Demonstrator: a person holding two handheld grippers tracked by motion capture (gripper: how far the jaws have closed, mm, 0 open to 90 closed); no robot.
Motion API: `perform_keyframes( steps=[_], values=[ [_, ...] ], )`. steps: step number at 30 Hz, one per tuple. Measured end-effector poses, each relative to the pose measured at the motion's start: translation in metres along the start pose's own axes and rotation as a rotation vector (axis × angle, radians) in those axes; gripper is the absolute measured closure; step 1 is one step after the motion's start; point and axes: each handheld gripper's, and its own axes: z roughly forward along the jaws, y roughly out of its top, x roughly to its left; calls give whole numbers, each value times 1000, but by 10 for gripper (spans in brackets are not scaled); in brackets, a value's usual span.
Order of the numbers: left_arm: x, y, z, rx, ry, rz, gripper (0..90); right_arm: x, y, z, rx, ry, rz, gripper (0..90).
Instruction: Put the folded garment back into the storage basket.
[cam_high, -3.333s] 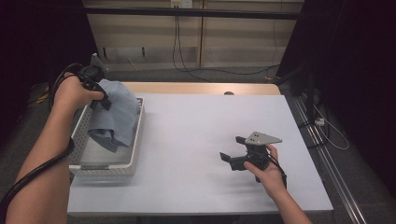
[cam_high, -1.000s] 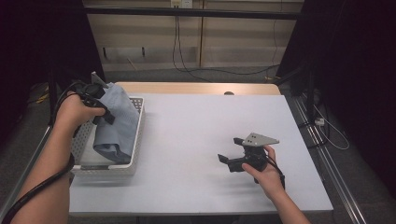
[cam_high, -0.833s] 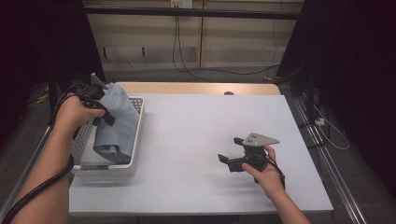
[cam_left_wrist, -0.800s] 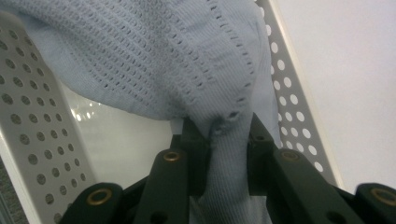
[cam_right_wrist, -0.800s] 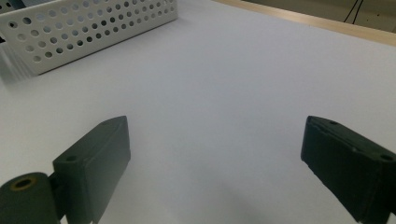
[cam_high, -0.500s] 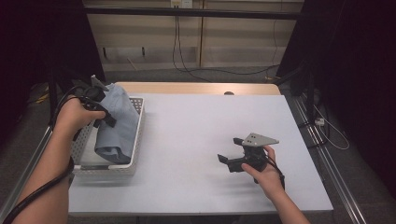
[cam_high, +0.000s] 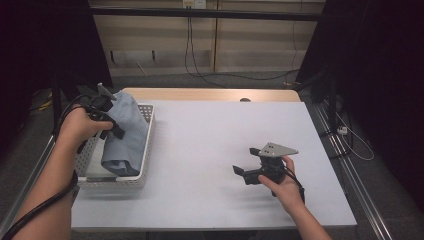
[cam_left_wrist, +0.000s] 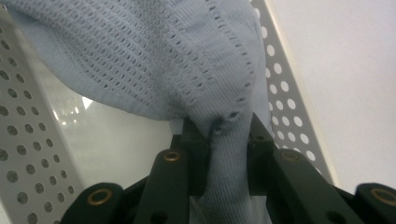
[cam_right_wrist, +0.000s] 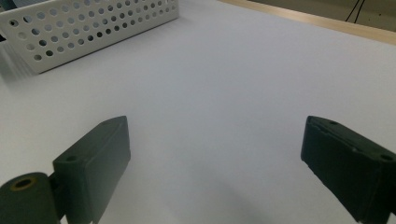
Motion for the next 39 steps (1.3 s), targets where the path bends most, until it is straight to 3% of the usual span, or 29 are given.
perform_keyframes(
  steps=[13,39],
  values=[
    [-3,-3,2,3,-7,14,755,0,0,0,0,0,0,76],
    [-2,-13,6,-9,-38,-4,750,2,1,0,0,-2,-6,76]
  ],
)
